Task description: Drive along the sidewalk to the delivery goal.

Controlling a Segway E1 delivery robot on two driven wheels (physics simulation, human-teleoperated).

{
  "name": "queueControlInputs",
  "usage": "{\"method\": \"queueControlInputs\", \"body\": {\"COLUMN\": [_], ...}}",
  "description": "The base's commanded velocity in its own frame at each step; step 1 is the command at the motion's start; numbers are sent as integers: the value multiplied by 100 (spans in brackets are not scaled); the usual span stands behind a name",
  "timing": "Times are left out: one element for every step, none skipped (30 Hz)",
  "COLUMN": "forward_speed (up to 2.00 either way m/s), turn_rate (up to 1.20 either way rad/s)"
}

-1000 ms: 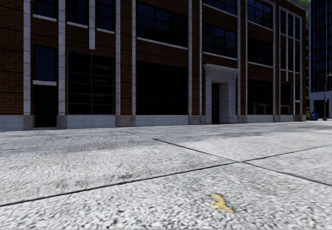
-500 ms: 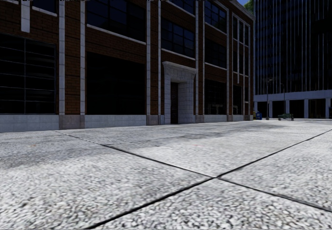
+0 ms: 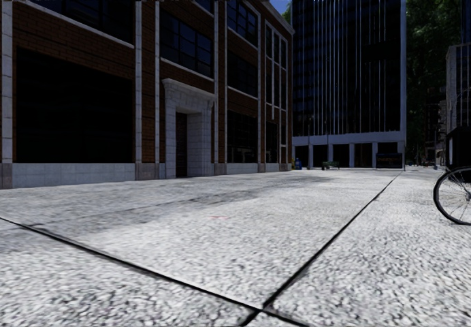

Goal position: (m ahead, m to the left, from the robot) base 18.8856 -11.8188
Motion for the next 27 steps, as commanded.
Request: {"method": "queueControlInputs", "body": {"forward_speed": [200,200,200,200,200,200,200,200,200,200,200,200,200,200,200,200,200,200,200,200,200,200,200,200,200,200,200], "turn_rate": [-58,-58,-20,-20,0,0,0,0,0,0,0,0,0,0,0,0,-22,-39,-39,-45,-62,-62,-62,-62,-62,-62,-63]}}
